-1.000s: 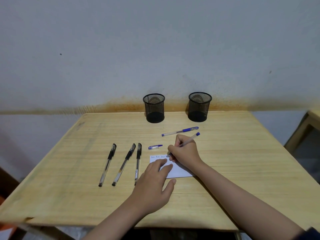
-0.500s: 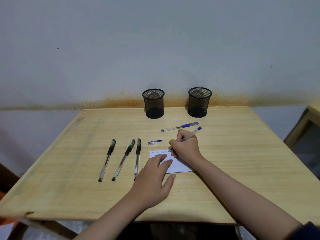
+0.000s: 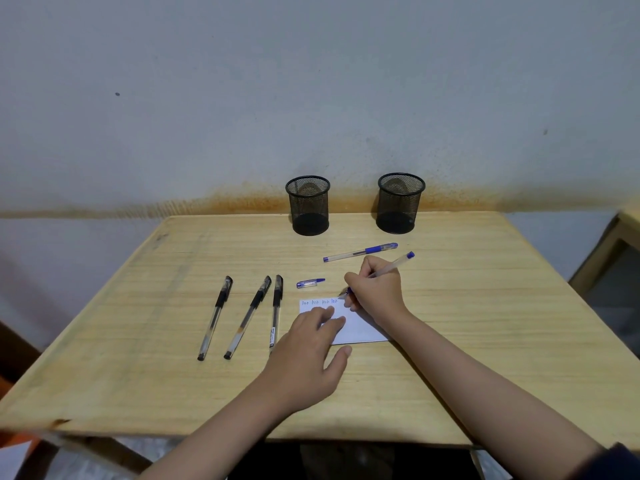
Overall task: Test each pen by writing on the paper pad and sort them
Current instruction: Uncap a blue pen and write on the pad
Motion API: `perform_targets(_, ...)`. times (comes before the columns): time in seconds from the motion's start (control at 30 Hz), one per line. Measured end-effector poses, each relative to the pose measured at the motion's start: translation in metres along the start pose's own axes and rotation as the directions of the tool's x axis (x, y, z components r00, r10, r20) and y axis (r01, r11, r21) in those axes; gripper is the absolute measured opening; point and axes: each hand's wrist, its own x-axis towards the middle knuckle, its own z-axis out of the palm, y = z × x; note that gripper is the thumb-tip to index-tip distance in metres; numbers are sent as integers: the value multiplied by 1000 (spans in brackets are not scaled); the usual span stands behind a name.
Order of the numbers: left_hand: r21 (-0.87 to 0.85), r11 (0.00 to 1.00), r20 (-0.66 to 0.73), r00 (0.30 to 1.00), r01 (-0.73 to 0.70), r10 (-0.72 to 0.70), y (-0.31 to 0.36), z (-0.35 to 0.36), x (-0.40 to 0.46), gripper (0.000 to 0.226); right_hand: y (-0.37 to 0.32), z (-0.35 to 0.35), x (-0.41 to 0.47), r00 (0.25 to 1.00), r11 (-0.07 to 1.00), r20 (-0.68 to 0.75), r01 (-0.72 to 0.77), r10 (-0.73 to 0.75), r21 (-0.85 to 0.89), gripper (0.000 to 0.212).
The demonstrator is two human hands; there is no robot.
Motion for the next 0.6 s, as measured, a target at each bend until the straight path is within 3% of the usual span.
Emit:
perform_targets(0.1, 8, 1000, 102, 995, -8, 7, -5, -16, 13, 48, -2, -6, 3, 996, 950, 35, -86, 79, 300, 29)
perform_targets(0.2, -169, 984, 112, 993, 64, -45, -11, -39, 35, 35, -5, -15, 3, 992, 884, 95, -122, 89, 451, 35)
perform_targets(0.27, -209, 972, 19, 995, 104, -102, -21, -48, 51, 23, -6, -17, 1, 990, 881, 126, -120, 69, 458, 35)
perform_targets(0.33, -140, 981, -52, 989, 132, -140, -32, -52, 65, 19, -8, -17, -1, 988, 894, 138, -117, 62, 433, 32)
perform_targets(0.5, 19, 975, 6, 975, 220, -220, -54, -47, 84, 31, -11, -18, -2, 978, 915, 210, -92, 8, 392, 20)
perform_targets(0.6, 101, 972, 26, 976, 210, -214, -54, -40, 89, 25, -11, -22, -2, 969, 915, 245, -69, -34, 398, 14)
